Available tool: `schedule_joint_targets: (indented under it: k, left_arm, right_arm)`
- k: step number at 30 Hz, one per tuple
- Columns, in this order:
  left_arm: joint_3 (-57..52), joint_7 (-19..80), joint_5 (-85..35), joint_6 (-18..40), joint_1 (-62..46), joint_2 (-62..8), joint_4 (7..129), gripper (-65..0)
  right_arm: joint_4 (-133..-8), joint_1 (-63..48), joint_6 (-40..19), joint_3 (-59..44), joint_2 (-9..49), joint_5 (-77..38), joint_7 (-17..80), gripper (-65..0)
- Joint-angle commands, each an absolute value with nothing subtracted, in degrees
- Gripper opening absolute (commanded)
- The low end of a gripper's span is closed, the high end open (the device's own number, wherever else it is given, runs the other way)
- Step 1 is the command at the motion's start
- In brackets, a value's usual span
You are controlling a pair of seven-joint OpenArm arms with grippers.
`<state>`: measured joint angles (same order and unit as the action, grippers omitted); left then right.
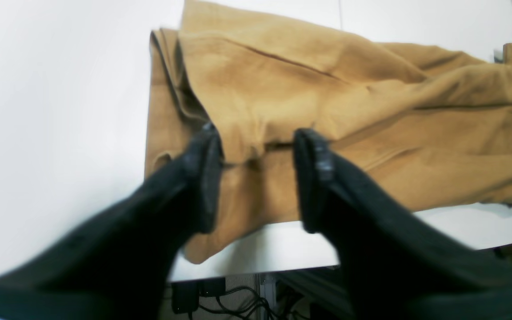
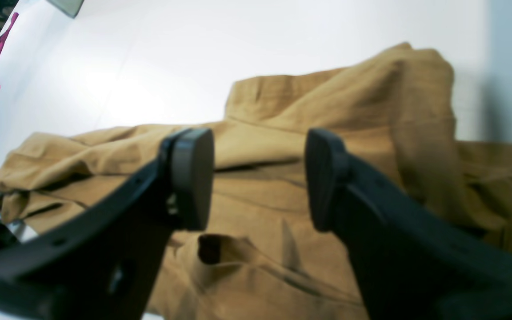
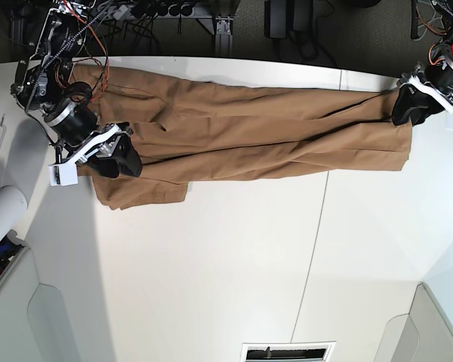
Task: Layout the t-shirt on the table in an organized manner, then fold the t-shirt properly
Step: 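Adjust the left gripper's hold on the shirt end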
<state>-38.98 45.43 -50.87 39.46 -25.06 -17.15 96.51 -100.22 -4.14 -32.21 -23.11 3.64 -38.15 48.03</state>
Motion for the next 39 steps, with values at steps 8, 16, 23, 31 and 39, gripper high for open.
schedule_joint_targets:
  k: [8,16,23,31,39]
  left_arm:
    - [-47.1,43.9,-53.6,37.0,-25.1,-17.8,97.0,-33.2]
    - [-44.2,41.8,-55.9,37.1,-22.5,-18.5,85.6,-21.3]
    - [-40.3,45.3,-59.3,37.7,-17.9,-18.9,79.1,-21.3]
    - [-37.8,49.6,-59.1,39.9,-18.1,-18.9,79.2,-21.4]
    - [-35.2,49.4,-58.3,40.0,-18.1,-18.9,79.2,-40.2]
  right_arm:
    - [-101.3,-3.5,-32.9,-23.2,3.9,-39.4,46.5,-32.5]
    - [-101.3,-3.5,-32.9,-23.2,3.9,-39.4,46.5,-32.5]
    - [-101.3,-3.5,-32.9,-23.2,3.9,-39.4,47.0,-32.5]
    - [-101.3,-3.5,-32.9,-23.2,3.9,-39.4,47.0,-32.5]
    - [-101.3,-3.5,-32.9,-23.2,3.9,-39.5,47.0,-32.5]
